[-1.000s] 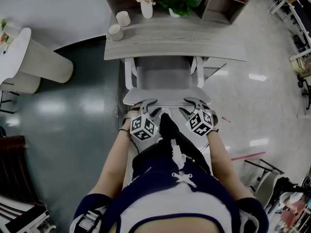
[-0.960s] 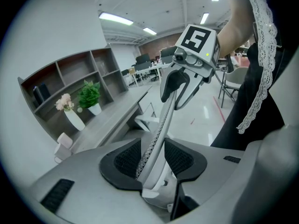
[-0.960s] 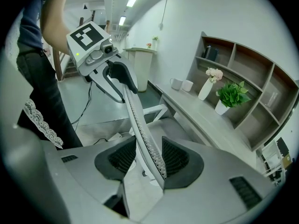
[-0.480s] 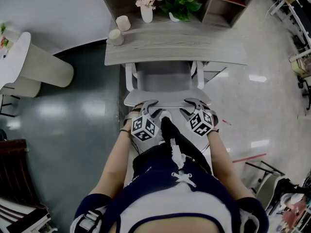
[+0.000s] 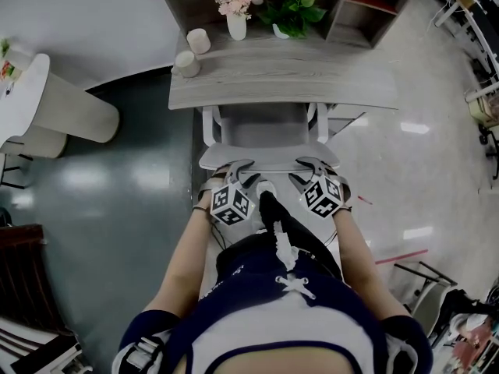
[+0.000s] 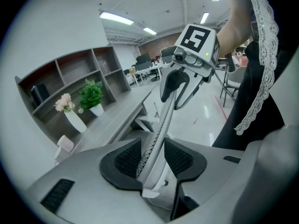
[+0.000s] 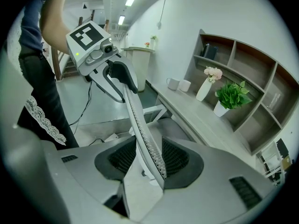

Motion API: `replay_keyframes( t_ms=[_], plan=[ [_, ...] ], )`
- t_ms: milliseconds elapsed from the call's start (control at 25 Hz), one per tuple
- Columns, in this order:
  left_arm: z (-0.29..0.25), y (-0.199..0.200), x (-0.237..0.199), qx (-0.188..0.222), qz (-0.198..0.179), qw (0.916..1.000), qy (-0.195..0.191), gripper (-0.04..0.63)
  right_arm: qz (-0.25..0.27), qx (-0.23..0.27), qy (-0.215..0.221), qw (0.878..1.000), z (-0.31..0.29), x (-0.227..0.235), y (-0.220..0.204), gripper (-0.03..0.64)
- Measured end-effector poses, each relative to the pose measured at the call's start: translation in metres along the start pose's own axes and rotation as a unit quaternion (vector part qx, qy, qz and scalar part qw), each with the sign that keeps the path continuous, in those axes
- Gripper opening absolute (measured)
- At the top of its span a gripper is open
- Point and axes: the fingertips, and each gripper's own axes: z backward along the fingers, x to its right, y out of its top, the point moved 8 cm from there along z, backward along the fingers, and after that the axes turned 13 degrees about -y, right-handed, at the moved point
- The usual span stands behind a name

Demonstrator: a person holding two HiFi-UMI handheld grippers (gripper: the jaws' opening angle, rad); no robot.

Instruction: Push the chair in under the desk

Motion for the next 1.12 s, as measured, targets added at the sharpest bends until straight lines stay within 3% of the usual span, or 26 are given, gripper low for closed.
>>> replay_keyframes(
  t_ms=[520,800,1040,1120],
  plan=[
    [-0.003,0.004,-0.024,-0.002,0.003,1.0000,-0.006,0.160,-0.010,-0.005,0.016,1.000,-0.013,0.021,0.008,0.152],
    [-0.005,0.004,-0.027,-0.004,0.007,0.9999,-0.008,0.161,0.000,0.002,0.004,1.000,-0.014,0.021,0.006,0.152],
    [-0.005,0.007,-0.029,-0.018,0.057,0.9972,-0.046,0.161,-0.026,-0.032,0.018,0.999,-0.012,0.021,0.010,0.152],
    [0.002,0.009,-0.029,-0.001,0.082,0.9959,-0.039,0.161,-0.042,-0.020,0.004,0.999,-0.004,0.020,0.016,0.152]
  ],
)
